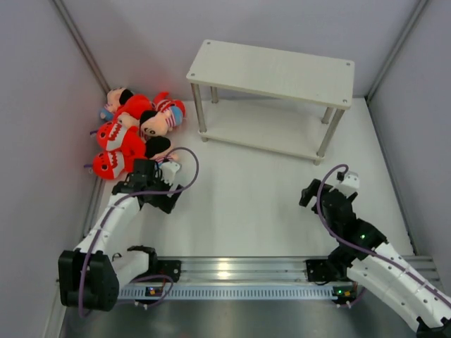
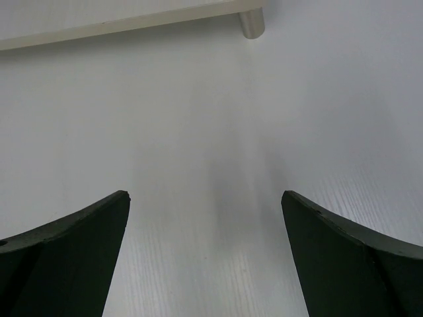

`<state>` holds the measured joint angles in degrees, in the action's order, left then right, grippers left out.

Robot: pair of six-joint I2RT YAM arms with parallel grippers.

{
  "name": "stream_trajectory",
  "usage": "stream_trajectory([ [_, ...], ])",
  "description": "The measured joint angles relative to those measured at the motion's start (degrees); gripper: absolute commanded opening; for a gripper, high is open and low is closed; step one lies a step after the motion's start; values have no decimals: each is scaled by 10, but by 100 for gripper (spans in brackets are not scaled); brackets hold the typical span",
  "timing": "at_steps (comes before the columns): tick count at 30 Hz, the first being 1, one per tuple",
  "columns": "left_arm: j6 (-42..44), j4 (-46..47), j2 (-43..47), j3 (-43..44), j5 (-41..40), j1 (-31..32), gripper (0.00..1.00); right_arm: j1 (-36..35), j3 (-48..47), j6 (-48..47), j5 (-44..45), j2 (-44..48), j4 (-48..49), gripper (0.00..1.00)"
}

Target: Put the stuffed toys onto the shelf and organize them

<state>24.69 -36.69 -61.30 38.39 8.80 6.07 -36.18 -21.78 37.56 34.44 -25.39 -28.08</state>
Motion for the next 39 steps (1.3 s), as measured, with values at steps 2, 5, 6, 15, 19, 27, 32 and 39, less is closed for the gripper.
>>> stream_trajectory([
  [2, -11, -7, -1, 23, -21, 0, 99, 0, 0, 0, 0, 3, 0, 99],
  [5, -20, -19, -9, 104, -45, 0, 99, 0, 0, 0, 0, 2, 1, 99],
  [6, -22, -23, -17, 141, -52, 0, 99, 0, 0, -1, -1, 1, 2, 99],
  [15, -15, 5, -179, 315, -202, 54, 99, 0, -1, -5, -12, -33, 8, 99],
  [19, -2, 5, -277, 315, -264, 101, 98, 0, -1, -6, -14, -53, 19, 99],
  [27, -3, 12, -403, 335, -363, 99, 69, 0, -1, -11, -16, -84, 22, 99],
  [32, -3, 15, -425, 334, -362, 97, 0, 0, -1, -15, -16, -84, 24, 99],
  [39, -4, 14, -383, 333, -287, 75, 0, 0, -26, -62, -87, -111, 50, 99],
])
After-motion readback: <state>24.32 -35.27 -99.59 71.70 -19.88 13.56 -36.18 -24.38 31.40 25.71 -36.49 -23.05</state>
